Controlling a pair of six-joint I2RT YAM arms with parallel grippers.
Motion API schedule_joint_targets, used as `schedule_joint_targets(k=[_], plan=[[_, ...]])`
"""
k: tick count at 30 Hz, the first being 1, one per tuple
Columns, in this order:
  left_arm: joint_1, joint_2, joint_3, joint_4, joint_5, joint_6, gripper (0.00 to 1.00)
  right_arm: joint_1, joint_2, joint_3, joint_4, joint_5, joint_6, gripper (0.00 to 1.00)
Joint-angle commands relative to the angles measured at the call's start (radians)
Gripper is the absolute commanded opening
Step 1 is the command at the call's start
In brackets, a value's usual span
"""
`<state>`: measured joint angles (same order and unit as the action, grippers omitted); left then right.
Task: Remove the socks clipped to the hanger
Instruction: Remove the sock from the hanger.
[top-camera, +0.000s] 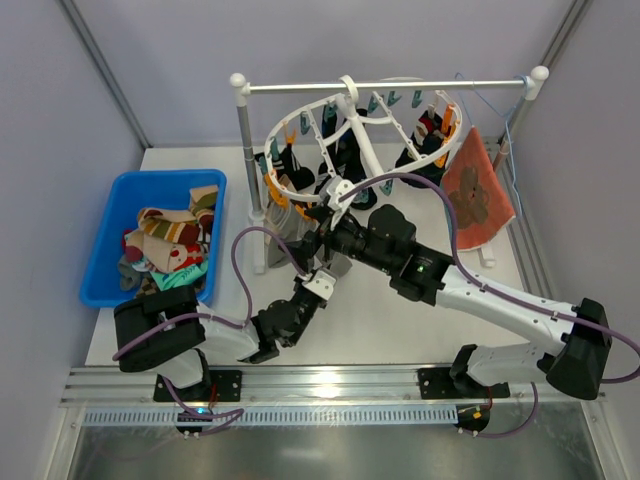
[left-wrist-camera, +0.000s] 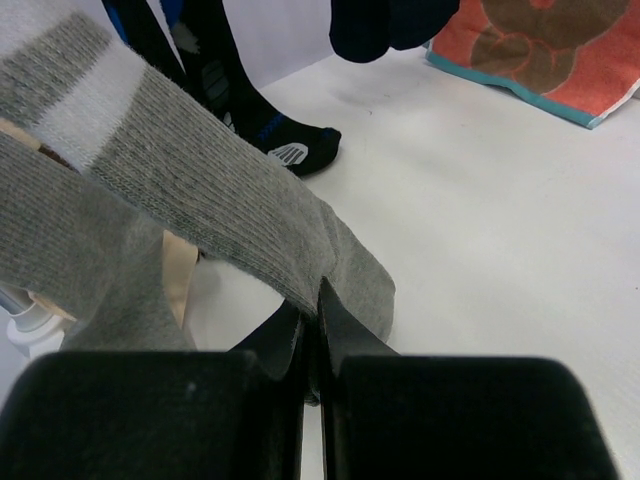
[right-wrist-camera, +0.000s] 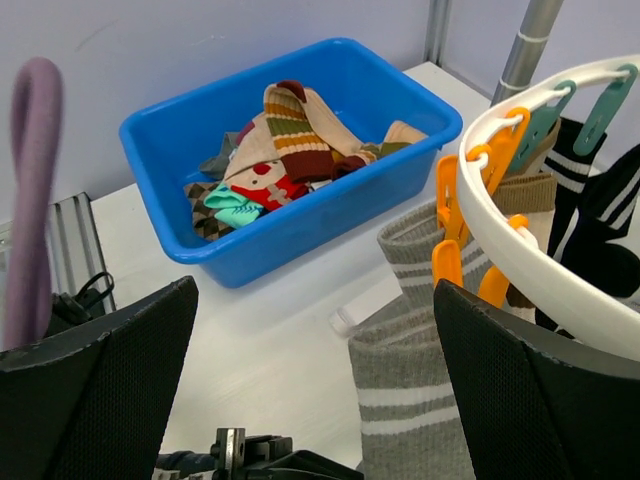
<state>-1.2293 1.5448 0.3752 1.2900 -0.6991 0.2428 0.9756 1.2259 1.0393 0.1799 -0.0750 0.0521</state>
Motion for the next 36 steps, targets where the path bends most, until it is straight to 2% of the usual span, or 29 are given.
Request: schedule_joint_targets(k=[1,6,25,36], plan=[[-0.004,-0.031,-0.012,0.255,-0.019,-0.008,0.00,0.005,0.018,-0.005,0.058,0.059,0.031,1.00],[-0.004,-0.043,-0.019,0.255,-0.013,-0.013,0.00,0.005,0.018,-0.015,0.075,0.175,0.023,1.00],[-0.004,-0.032,-0.018,0.255,-0.011,-0.017,0.00,0.005,-0.046,-0.084,0.144,0.253,-0.023,1.00],[-0.006,-0.020,-0.012,0.255,-0.004,-0.022,0.00,0.005,0.009,-0.055,0.139,0.308,-0.041,1.00]])
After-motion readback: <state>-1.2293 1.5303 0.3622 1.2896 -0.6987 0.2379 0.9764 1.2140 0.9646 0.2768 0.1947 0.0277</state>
